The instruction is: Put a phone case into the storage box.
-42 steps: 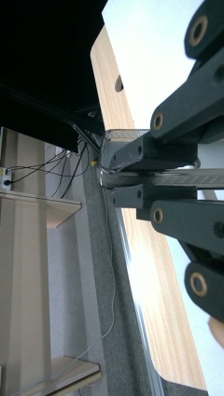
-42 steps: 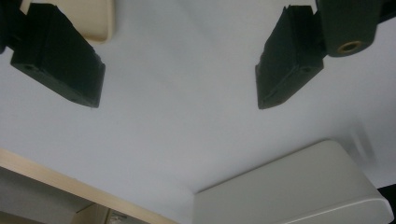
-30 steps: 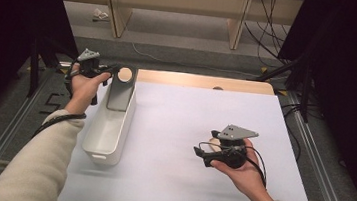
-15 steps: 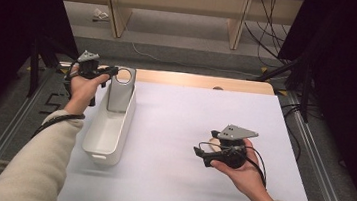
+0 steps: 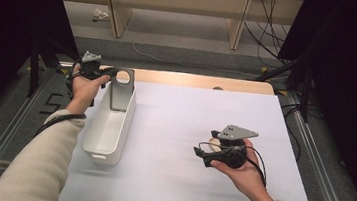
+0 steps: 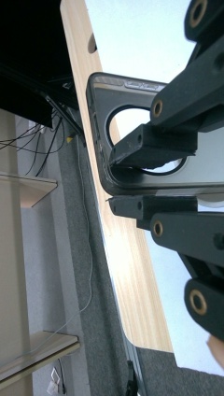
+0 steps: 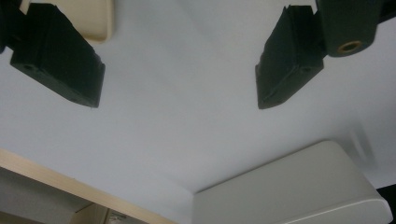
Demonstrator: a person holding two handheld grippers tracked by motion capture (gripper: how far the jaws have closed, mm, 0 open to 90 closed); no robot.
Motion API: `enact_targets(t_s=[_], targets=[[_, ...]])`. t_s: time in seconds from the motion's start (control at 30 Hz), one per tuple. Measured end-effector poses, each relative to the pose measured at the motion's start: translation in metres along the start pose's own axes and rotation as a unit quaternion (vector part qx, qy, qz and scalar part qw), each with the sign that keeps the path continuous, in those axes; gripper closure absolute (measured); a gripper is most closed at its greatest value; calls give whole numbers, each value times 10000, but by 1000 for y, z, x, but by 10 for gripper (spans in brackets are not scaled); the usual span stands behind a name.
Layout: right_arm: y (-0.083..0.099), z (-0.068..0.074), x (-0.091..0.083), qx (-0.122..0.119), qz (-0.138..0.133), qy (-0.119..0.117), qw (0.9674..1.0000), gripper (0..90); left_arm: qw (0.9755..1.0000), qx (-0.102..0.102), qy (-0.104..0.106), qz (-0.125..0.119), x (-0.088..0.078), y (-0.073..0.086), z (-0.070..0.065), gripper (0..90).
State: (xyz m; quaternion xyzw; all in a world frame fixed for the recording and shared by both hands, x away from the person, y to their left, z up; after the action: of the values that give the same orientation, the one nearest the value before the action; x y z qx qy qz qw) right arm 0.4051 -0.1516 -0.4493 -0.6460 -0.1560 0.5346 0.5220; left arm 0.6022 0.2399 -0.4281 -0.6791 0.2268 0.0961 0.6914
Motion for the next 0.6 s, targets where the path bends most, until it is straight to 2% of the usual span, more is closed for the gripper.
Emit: enact_targets(t_s=[0.3, 0.43, 0.6], targets=[[0, 0, 0, 3, 7, 1, 10000, 167, 9994, 223, -241, 135, 2, -2, -1, 630], [0, 0, 0, 0, 1, -1, 10000, 166, 9988, 332, -312, 201, 2, -3, -3, 514], [0, 0, 0, -5, 2, 5, 10000, 166, 9981, 364, -357, 335, -1, -4, -5, 314]])
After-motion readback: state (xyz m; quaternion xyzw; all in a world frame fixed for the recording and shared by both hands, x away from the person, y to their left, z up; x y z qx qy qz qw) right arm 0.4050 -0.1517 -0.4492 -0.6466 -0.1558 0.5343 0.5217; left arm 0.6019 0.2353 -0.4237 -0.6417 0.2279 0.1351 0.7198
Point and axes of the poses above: each handheld gripper's, and its own axes: x roughly forward along the jaws, y roughly out of its underside, z roughly to its left, the point moved 6 cm from there along x, roughly forward along the jaws, and after that the axes turned 11 degrees about -y, right-handed, at the moved point
